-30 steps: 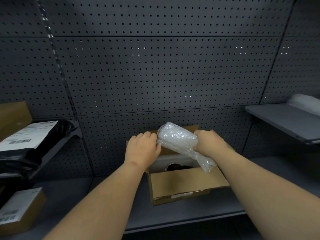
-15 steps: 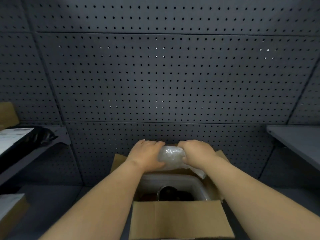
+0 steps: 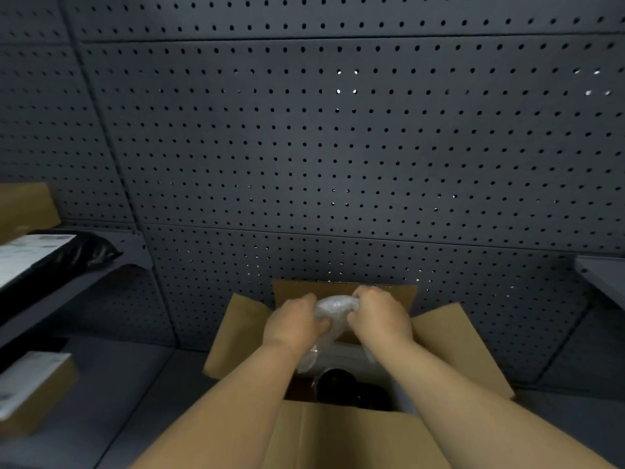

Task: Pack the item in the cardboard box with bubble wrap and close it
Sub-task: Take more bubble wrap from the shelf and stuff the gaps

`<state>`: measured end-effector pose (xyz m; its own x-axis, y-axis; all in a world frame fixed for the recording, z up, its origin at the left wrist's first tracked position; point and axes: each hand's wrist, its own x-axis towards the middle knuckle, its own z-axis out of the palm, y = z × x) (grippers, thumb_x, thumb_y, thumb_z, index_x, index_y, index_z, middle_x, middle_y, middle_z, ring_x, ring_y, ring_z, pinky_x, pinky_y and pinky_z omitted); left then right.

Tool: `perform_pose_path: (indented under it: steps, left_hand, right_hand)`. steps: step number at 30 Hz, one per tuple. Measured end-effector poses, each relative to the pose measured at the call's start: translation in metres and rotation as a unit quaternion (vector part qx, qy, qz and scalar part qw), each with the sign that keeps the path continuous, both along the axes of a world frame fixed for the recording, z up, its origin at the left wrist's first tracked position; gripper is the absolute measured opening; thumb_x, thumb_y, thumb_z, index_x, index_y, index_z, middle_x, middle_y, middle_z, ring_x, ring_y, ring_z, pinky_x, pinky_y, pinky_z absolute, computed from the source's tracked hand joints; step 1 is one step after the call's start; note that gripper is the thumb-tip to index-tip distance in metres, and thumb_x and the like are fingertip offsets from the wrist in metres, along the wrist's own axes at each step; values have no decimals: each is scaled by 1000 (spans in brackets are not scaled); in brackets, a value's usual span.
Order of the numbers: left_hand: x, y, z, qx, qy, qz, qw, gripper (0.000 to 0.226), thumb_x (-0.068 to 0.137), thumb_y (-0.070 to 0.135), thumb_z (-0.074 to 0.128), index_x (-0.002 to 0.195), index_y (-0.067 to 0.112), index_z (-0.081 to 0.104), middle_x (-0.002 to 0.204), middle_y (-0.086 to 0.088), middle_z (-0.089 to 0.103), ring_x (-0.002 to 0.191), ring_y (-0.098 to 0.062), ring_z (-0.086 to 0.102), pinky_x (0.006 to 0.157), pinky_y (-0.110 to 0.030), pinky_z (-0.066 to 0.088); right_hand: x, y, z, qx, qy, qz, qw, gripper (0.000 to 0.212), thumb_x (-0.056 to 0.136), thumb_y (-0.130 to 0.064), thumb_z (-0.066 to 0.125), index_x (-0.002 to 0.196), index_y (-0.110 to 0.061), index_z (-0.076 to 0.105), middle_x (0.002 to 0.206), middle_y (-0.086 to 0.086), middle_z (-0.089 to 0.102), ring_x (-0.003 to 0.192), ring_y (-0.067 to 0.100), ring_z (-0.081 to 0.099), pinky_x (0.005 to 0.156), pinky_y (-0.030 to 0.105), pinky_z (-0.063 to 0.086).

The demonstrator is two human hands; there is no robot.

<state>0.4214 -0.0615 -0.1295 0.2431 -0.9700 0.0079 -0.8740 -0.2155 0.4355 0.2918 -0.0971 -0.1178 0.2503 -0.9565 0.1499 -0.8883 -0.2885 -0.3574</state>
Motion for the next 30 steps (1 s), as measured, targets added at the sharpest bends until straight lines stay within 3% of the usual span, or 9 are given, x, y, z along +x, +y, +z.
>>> perform_pose_path:
  steps: [5,8,13,16,19,21,22,26,30]
  left_hand:
    - [-10,-9,-11,-17,187,107,976,19,94,22,46,103,9,57,94,-7,62,82,-21,59,68,-27,47]
    - [-9,-13,-12,-34,271,140,952,24,95,20,44,109,6,58,97,-8,61,80,-19,57,60,-25,44]
    - [-9,-9,-16,-48,501,172,847,36,95,37,35,119,18,52,105,-8,61,95,-24,59,83,-37,50]
    - [-5,-1,-16,-44,610,168,773,40,99,46,26,102,22,59,97,-8,63,90,-20,59,75,-33,47]
    - [4,0,-19,-44,629,131,765,51,100,47,19,100,18,62,109,-13,65,103,-26,60,86,-38,48]
    - [10,1,-20,-46,634,116,763,57,100,48,16,101,17,63,114,-14,66,109,-27,59,94,-40,46]
    - [13,1,-21,-43,641,109,758,58,100,48,15,102,16,64,114,-14,66,109,-26,60,96,-40,45]
    - [25,0,-25,-39,650,87,754,60,101,45,12,107,11,61,105,-10,66,100,-19,60,81,-31,47]
    - [33,2,-26,-23,632,74,771,58,102,42,12,113,10,59,108,-8,65,104,-20,60,78,-29,48]
  right_hand:
    - [18,3,-16,84,-179,-67,978,21,93,-16,50,110,-10,62,94,1,60,79,15,54,58,22,40]
    - [30,1,-23,145,-299,-80,940,25,95,-18,46,115,-11,61,97,1,63,86,17,60,73,28,51]
    - [47,6,-25,234,-453,-86,856,46,98,-26,42,143,-19,36,126,9,58,113,26,57,97,42,48]
    - [54,7,-30,238,-420,-74,873,60,96,-46,43,149,-23,26,139,9,49,124,27,52,103,44,44]
    - [58,8,-36,220,-378,-60,897,81,83,-66,50,148,-24,28,143,8,41,123,28,51,96,37,48]
    - [59,5,-46,215,-369,-61,902,103,61,-85,49,143,-25,36,136,8,48,116,25,57,91,37,52]
    - [59,3,-52,216,-364,-62,904,105,57,-86,50,142,-27,38,133,7,53,113,23,59,90,38,53]
    - [60,4,-52,215,-358,-49,907,65,83,-49,63,139,-24,43,119,3,62,104,19,61,85,33,52]
    - [64,4,-47,177,-235,-71,953,61,94,-35,52,147,-12,33,123,10,61,106,22,62,74,25,45]
